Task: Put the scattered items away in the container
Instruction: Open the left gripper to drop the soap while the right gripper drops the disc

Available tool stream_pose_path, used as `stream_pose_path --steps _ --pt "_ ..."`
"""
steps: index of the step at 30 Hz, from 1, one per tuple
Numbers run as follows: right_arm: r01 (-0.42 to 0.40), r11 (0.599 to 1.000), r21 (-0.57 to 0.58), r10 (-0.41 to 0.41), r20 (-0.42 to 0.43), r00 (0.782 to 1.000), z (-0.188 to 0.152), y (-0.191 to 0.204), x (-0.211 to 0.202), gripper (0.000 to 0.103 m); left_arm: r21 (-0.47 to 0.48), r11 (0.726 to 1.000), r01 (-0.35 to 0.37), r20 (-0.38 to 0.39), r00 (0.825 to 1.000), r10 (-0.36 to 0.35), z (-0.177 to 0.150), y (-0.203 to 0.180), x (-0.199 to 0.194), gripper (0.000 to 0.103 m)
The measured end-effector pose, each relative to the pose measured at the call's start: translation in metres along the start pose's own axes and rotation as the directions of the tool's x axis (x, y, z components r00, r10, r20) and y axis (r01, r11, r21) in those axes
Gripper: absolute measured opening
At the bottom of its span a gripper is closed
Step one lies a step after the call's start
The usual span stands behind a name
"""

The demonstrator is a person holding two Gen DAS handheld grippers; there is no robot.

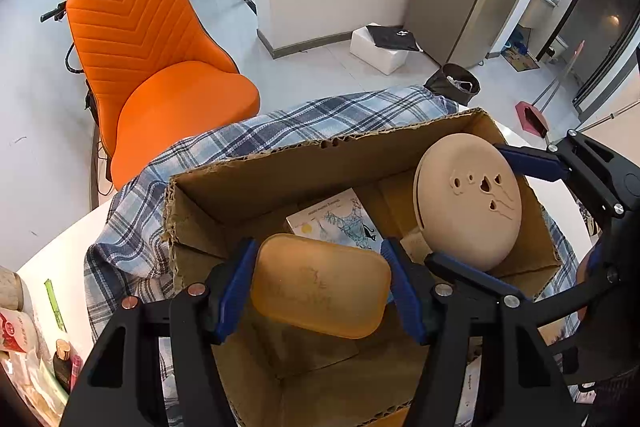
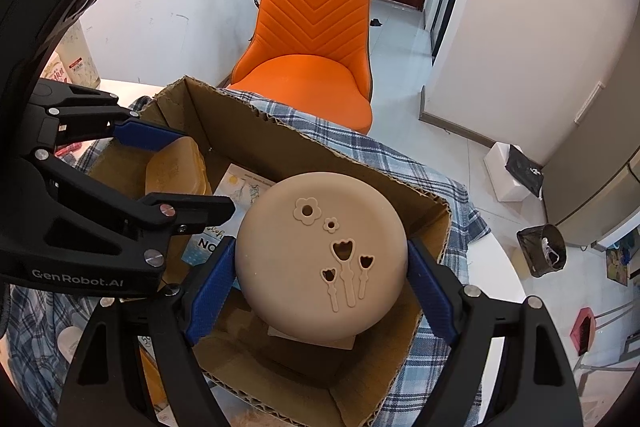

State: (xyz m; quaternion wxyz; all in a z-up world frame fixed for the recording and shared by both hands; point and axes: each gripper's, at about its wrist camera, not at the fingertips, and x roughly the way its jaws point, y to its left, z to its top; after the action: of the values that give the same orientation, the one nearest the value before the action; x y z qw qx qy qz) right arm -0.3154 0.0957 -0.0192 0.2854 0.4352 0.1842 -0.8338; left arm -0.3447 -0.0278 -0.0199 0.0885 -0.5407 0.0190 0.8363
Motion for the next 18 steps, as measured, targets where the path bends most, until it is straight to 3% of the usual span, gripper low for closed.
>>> stream_pose_path --steps 18 --pt "0.028 0.999 -0.038 -0.028 -0.009 1.0 -0.0019 0.0061 0.0033 0.082 -0.023 1.0 0.001 0.021 1.0 -0.001 0.0031 0.0003 0.0015 0.066"
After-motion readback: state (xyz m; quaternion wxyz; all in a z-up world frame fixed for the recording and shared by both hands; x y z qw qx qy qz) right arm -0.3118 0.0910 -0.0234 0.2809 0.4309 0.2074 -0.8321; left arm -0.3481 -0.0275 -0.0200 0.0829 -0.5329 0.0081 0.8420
